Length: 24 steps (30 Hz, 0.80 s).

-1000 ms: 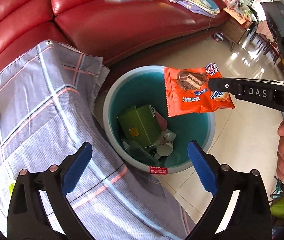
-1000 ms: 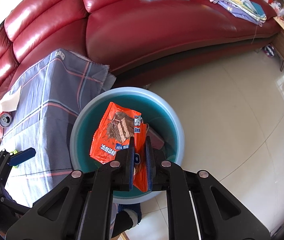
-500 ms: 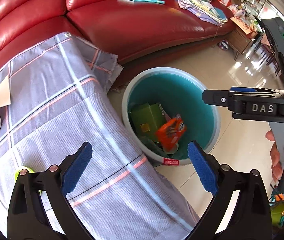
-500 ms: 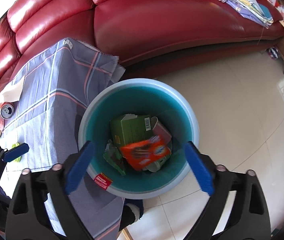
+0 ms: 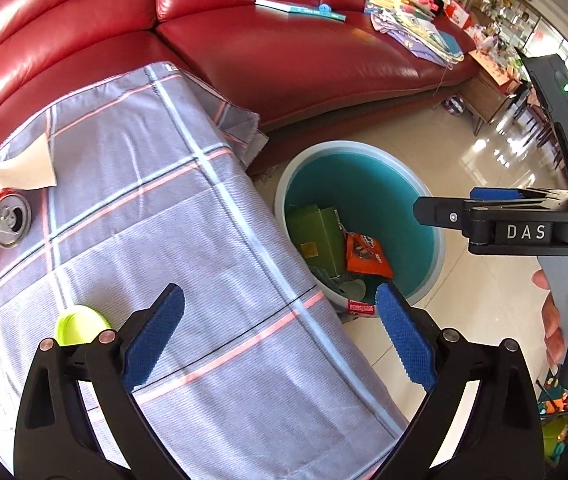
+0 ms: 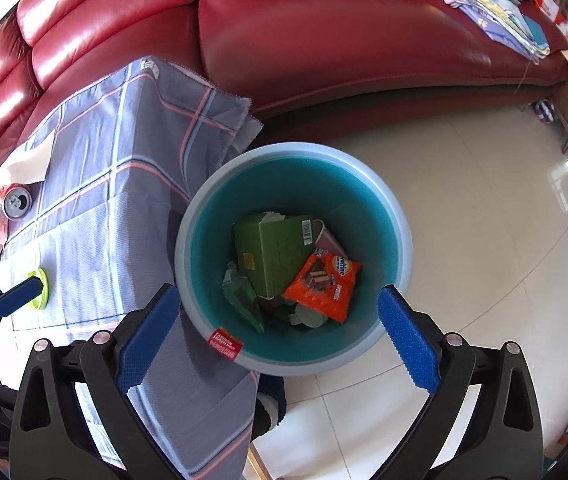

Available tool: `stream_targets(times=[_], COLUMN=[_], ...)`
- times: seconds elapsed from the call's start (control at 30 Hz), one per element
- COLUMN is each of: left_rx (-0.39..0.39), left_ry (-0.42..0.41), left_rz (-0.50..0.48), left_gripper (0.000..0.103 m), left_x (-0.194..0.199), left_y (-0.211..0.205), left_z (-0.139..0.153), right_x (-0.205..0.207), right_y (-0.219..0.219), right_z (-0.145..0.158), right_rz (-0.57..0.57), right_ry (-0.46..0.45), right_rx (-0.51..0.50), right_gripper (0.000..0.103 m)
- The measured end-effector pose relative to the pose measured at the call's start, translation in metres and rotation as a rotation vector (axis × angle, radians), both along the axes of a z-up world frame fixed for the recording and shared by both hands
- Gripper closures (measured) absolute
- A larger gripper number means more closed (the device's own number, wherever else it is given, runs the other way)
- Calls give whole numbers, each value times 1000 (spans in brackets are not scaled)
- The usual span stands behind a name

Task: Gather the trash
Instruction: 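Move both open tools back over the table toward the can and medicine box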

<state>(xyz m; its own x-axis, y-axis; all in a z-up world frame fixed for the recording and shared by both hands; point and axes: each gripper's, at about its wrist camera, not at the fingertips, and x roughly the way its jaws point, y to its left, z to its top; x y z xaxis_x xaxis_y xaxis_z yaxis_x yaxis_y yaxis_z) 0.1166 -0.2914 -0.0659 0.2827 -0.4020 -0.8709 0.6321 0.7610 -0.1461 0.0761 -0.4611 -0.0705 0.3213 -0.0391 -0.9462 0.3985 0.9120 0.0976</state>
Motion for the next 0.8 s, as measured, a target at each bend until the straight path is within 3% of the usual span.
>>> stream_targets(times=[0.8], left_rx=[-30], left_ry=[-21], left_rz=[152], left_gripper=[11], left_x=[-9], left_y=[105], left_z=[19], right_x=[11], right_y=[94], right_z=[31], right_rz=[132], right_ry=[-22], right_rx=[-15], right_gripper=[4])
